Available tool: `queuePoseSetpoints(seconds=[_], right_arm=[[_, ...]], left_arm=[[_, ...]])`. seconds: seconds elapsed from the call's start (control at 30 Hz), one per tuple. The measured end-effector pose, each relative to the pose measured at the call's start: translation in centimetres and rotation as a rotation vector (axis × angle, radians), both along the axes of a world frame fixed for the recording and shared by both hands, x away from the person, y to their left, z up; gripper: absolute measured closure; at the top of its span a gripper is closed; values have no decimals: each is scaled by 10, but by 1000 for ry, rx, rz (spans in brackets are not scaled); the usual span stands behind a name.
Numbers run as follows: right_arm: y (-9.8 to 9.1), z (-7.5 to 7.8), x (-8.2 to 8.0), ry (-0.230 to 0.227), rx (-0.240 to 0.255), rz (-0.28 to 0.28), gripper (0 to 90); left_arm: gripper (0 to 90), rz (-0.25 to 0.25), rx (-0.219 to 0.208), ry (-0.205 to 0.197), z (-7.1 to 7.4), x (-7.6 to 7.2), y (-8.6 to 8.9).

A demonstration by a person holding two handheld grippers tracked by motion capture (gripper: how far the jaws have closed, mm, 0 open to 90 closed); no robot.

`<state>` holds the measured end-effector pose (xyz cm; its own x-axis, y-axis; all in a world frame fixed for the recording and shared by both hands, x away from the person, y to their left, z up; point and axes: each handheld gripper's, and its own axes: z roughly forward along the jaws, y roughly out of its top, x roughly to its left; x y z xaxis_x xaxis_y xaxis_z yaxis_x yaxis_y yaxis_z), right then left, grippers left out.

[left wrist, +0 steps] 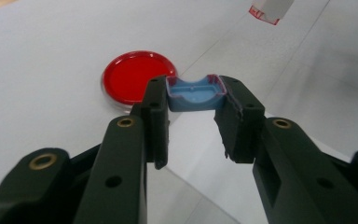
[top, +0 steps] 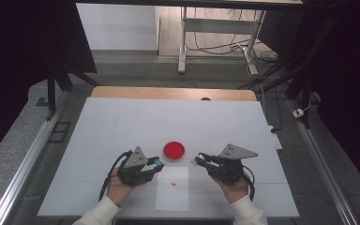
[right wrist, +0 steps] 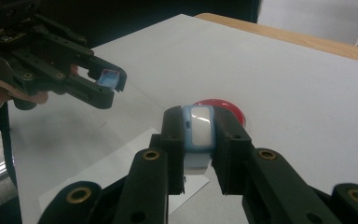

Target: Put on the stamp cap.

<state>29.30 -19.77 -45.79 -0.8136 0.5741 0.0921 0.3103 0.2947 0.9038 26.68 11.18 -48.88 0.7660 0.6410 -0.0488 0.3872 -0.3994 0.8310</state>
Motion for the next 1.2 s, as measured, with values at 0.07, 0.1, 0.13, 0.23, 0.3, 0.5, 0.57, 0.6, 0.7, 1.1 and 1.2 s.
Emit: queuePoseSetpoints(seconds=[0.07,0.1,0.13,0.23,0.3,0.5,0.57,0.6,0.7,1.1,1.2], right_arm=[[0,0,0,0,-1,0,747],[0,-1,0,1,-1,1,747],[1,-1,0,0,-4,2,748],[2,-2,-1,1,-5,2,747],[2,-2,-2,1,-8,2,747],[0,0,-4,-7,-7,-6,747],[-1,0,-4,-11,-9,-7,747],[-1,0,-4,-11,-8,-9,747],[-2,0,-4,-13,-3,-14,747],[8,0,-6,-13,-9,12,747],[12,1,-7,-17,-9,21,747]], left_arm=[[647,-10,2,3,-1,1,-4],[647,-14,3,3,-2,1,-6],[647,-16,0,6,-2,2,-7],[647,-26,-12,11,-4,2,-12],[647,-34,-15,15,-6,1,-16],[647,-54,-14,15,-7,1,-26],[647,-61,-14,13,-8,1,-29],[647,-64,-6,10,-8,1,-30],[647,-69,2,10,-9,2,-33],[647,-92,18,6,-12,0,-42],[647,-99,24,3,-12,-1,-44]])
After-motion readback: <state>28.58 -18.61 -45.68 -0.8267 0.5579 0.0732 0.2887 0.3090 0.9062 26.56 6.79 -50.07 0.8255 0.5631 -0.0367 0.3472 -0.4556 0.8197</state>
